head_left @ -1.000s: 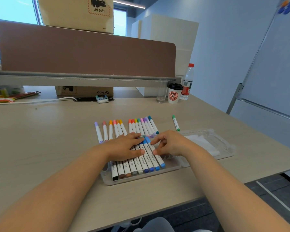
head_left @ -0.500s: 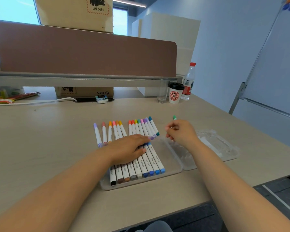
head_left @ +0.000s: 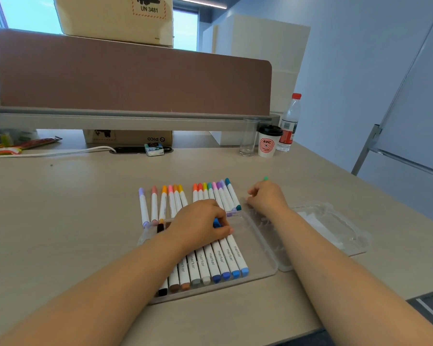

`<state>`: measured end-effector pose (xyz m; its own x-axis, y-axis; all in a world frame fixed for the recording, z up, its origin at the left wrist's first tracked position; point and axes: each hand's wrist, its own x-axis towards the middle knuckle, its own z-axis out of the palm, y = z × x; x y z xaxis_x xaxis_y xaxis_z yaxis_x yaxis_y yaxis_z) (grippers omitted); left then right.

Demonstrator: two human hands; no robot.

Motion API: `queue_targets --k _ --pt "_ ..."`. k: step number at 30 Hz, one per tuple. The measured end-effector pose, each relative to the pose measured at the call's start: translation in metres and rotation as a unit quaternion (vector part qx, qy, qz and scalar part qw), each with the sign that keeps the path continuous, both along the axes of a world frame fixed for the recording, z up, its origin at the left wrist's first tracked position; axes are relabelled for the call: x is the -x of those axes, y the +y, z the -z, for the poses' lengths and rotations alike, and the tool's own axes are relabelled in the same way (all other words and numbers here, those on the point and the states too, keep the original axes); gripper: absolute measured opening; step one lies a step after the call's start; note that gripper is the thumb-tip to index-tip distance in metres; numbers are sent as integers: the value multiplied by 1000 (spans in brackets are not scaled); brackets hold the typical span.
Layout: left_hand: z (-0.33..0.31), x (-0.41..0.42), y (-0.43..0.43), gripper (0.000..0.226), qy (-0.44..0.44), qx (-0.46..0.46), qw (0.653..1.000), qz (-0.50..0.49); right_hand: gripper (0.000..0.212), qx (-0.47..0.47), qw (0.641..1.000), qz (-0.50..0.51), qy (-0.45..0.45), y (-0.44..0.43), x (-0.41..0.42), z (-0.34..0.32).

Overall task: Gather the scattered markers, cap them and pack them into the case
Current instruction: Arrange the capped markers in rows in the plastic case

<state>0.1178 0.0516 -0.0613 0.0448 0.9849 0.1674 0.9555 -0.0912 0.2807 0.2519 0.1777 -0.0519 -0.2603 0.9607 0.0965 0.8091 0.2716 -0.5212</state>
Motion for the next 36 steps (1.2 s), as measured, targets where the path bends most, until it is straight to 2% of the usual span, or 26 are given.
queue_targets --k 3,6,14,17,20,25,31,36 --pt "5 0 -1 26 -21 -14 1000 -1 24 2 999 -25 40 3 8 2" --pt "5 4 -3 26 -41 -13 999 9 28 5 997 -68 21 5 23 3" --pt "5 7 -5 26 -74 -9 997 21 31 -9 999 -16 -34 6 29 3" --pt "4 8 -5 26 -79 -4 997 20 39 5 997 16 69 7 21 -1" --pt "3 9 -6 27 -77 6 997 27 42 69 979 -2 191 -2 7 -15" --pt "0 10 -8 29 -60 17 997 39 41 184 946 -44 262 -40 -16 -31" --pt "-3 13 -11 33 -24 46 997 59 18 203 955 -67 207 -80 -33 -28" --pt "-2 18 -11 38 -6 72 995 68 27 195 961 -62 188 -95 -39 -23"
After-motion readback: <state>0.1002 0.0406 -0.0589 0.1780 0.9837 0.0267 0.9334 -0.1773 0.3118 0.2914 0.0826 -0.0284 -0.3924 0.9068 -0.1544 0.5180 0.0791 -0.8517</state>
